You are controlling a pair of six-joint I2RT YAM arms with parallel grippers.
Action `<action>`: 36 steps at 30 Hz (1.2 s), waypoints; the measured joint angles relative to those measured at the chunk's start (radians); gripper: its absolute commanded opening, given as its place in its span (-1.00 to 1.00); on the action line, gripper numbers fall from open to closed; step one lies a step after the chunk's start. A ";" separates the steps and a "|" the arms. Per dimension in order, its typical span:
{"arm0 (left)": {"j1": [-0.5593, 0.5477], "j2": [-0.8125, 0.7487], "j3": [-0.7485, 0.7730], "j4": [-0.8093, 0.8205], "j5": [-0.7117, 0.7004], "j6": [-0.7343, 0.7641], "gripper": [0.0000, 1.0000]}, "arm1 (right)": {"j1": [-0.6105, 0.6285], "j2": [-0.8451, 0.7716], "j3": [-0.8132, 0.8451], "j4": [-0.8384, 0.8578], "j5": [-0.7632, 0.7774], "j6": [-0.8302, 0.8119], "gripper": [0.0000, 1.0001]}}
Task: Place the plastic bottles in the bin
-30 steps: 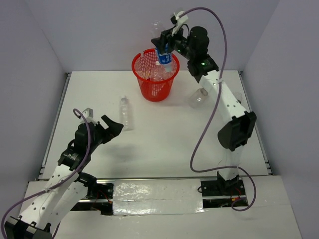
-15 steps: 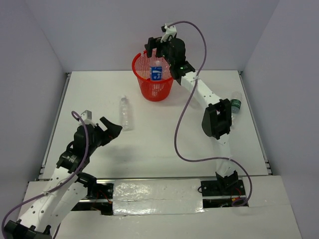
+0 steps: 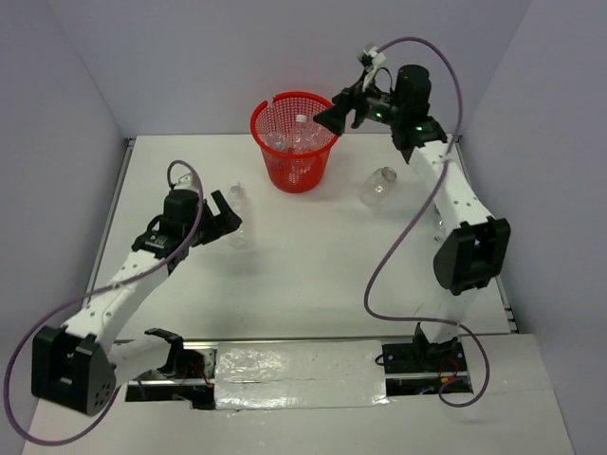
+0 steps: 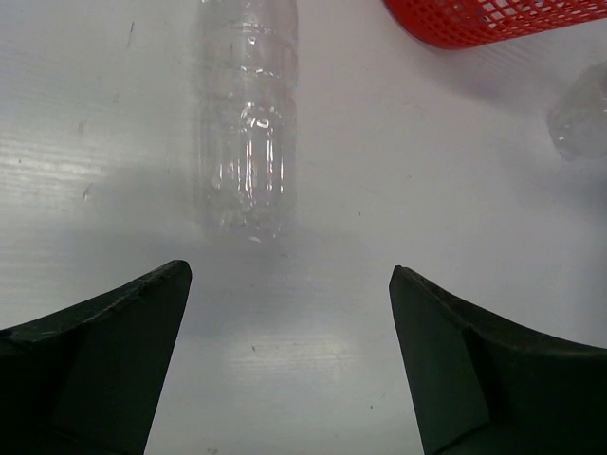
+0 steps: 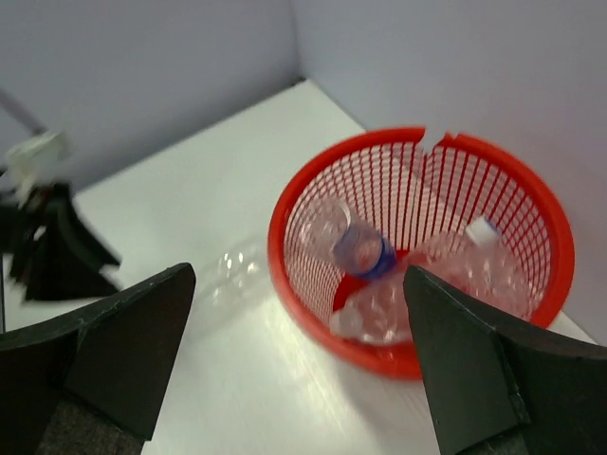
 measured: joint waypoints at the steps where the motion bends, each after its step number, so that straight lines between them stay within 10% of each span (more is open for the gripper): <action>1: 0.007 0.049 0.024 0.008 0.008 0.012 0.98 | -0.020 -0.042 -0.024 -0.065 -0.038 -0.050 0.94; 10: 0.034 0.549 0.341 -0.022 0.024 0.126 0.89 | -0.053 -0.482 -0.497 -0.448 -0.152 -0.432 0.97; 23: 0.034 0.888 0.579 -0.118 -0.041 0.182 0.63 | -0.170 -0.624 -0.711 -0.498 -0.143 -0.455 0.98; 26: 0.038 0.898 0.579 -0.120 -0.040 0.180 0.38 | -0.170 -0.632 -0.723 -0.496 -0.142 -0.449 0.98; 30: 0.039 0.896 0.576 -0.109 -0.033 0.183 -0.49 | -0.172 -0.639 -0.726 -0.496 -0.140 -0.438 0.98; 36: 0.039 0.755 0.497 -0.122 -0.021 0.183 -0.85 | -0.176 -0.657 -0.726 -0.501 -0.130 -0.439 0.98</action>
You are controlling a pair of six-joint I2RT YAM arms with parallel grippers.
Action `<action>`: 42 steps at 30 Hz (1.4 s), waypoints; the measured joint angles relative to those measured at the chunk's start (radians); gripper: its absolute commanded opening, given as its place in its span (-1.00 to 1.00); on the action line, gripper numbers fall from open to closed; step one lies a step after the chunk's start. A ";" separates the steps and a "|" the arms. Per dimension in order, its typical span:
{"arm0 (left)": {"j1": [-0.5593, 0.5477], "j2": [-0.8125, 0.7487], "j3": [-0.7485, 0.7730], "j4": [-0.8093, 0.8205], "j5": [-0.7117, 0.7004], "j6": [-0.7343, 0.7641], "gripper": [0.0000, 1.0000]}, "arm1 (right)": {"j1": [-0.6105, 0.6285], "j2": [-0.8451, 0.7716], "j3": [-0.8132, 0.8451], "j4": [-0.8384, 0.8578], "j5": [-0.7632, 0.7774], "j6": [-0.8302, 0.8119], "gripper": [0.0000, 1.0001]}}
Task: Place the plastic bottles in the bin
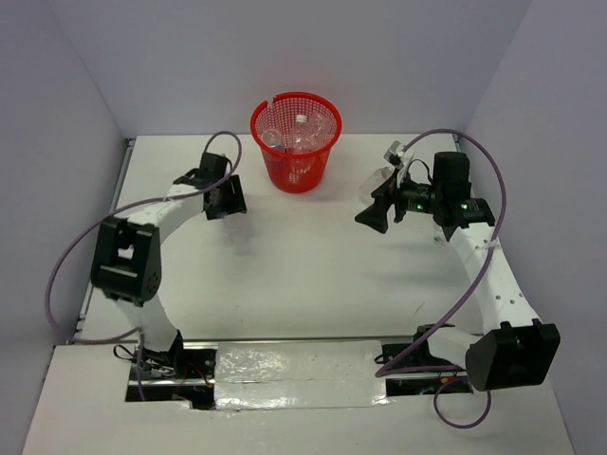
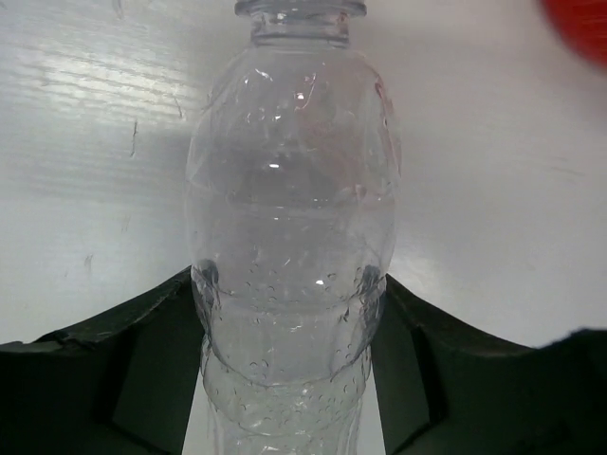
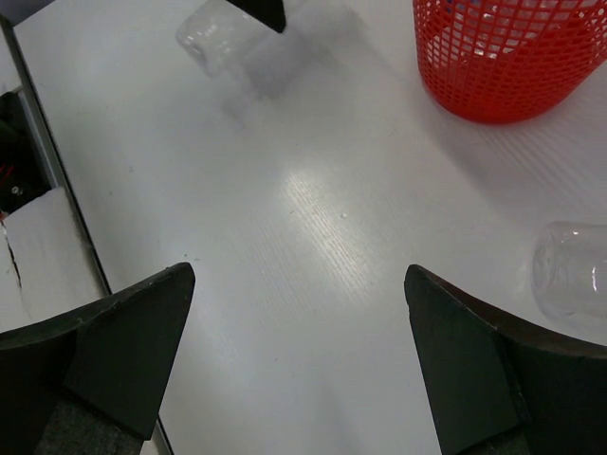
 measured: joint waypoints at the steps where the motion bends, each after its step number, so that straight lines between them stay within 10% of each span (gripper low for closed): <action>1: 0.000 -0.059 -0.024 0.003 0.009 0.000 -0.85 | -0.003 -0.005 0.000 -0.003 0.003 -0.003 0.98; 10: -0.015 -0.637 -0.167 0.275 0.190 -0.011 -0.87 | -0.063 -0.036 0.000 -0.014 0.010 -0.020 0.98; 19: -0.107 -0.149 0.343 0.486 0.261 -0.013 -0.79 | -0.097 -0.048 -0.024 -0.013 0.009 -0.019 0.98; 27: -0.119 0.161 0.532 0.557 0.188 -0.028 -0.26 | -0.119 -0.129 -0.087 -0.013 0.010 -0.014 0.98; 34: -0.131 0.268 0.665 0.555 0.133 -0.028 0.46 | -0.123 -0.133 -0.111 0.002 0.012 0.003 0.98; 42: -0.147 0.274 0.688 0.546 0.111 -0.024 0.81 | -0.123 -0.097 -0.117 0.009 0.029 0.008 0.98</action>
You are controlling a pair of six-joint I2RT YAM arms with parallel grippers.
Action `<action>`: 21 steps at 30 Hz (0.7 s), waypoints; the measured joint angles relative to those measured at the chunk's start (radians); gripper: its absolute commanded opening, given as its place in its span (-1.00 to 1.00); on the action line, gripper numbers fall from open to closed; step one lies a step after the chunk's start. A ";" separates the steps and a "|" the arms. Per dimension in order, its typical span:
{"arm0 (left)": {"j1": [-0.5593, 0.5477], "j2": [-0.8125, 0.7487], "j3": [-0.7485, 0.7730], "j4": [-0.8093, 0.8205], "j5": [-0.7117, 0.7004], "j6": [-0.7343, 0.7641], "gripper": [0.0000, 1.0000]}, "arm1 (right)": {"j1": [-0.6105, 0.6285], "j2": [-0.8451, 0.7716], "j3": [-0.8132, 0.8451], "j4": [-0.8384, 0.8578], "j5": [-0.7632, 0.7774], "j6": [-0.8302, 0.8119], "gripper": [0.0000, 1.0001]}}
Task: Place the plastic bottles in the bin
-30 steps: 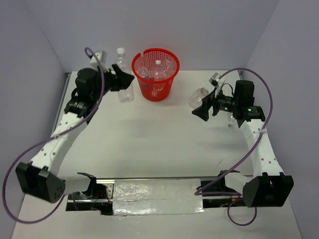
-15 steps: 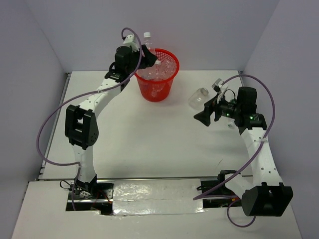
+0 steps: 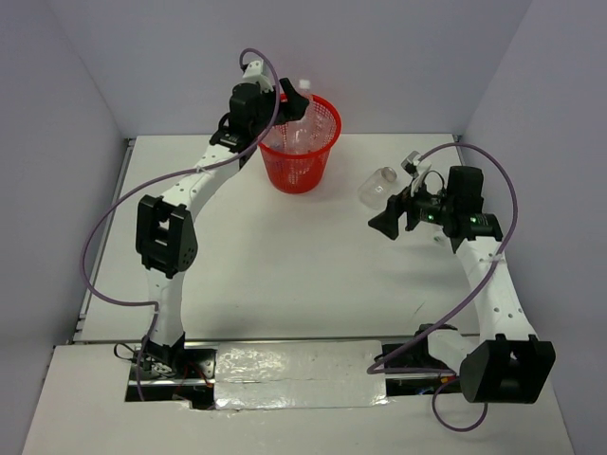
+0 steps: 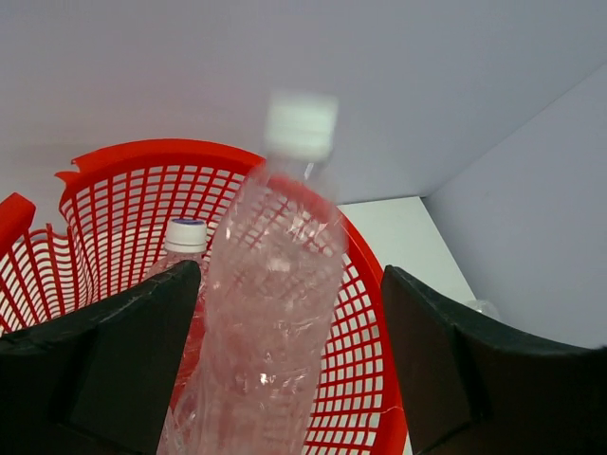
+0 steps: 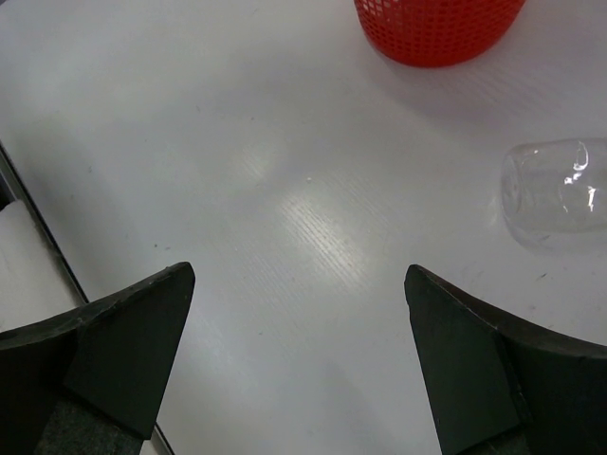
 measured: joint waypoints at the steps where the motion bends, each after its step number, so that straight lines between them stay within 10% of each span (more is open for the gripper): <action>1: 0.000 0.000 0.001 -0.003 0.000 0.001 0.83 | 0.000 0.009 -0.001 0.001 0.006 0.003 0.98; 14: 0.000 -0.014 0.034 -0.079 0.006 0.045 0.87 | 0.000 0.091 -0.007 0.039 0.130 0.148 0.98; 21: 0.012 -0.312 -0.272 -0.128 0.021 0.080 0.91 | 0.000 0.278 0.037 0.095 0.359 0.444 0.99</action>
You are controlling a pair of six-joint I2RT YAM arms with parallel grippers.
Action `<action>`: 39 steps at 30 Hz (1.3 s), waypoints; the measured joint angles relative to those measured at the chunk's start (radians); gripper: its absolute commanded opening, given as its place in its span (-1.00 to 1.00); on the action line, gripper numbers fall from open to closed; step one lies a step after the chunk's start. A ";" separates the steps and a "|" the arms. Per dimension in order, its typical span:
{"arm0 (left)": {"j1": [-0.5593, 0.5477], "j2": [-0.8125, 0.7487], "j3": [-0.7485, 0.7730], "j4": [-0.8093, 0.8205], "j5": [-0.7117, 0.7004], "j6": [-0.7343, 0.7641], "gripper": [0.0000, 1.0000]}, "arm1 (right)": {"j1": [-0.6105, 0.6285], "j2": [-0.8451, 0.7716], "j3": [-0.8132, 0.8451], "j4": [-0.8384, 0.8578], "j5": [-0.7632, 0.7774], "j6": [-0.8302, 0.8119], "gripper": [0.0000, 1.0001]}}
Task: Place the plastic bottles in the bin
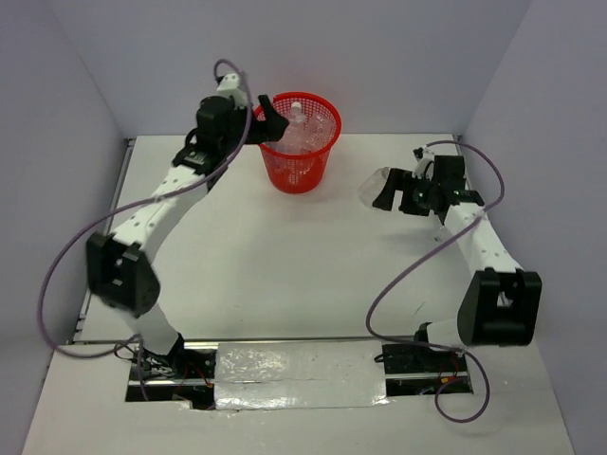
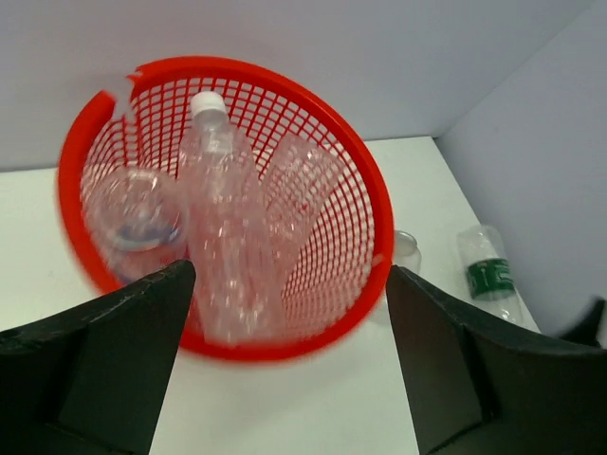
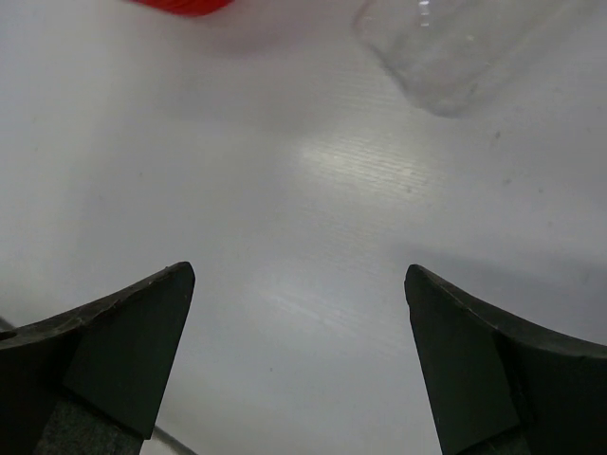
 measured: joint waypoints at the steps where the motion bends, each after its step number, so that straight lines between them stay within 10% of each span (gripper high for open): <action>1: 0.007 -0.081 -0.078 -0.005 0.005 -0.001 0.91 | 0.000 0.039 0.022 0.000 0.040 0.041 0.99; 23: 0.117 -1.262 -1.193 -0.195 -0.101 -0.320 0.99 | 0.001 0.762 0.607 -0.029 0.316 0.409 0.99; 32: 0.117 -1.246 -1.242 -0.237 -0.130 -0.407 0.99 | 0.001 0.901 0.731 -0.029 0.325 0.416 0.92; 39: 0.117 -1.201 -1.242 -0.230 -0.128 -0.427 0.99 | 0.001 0.901 0.718 -0.017 0.294 0.412 0.43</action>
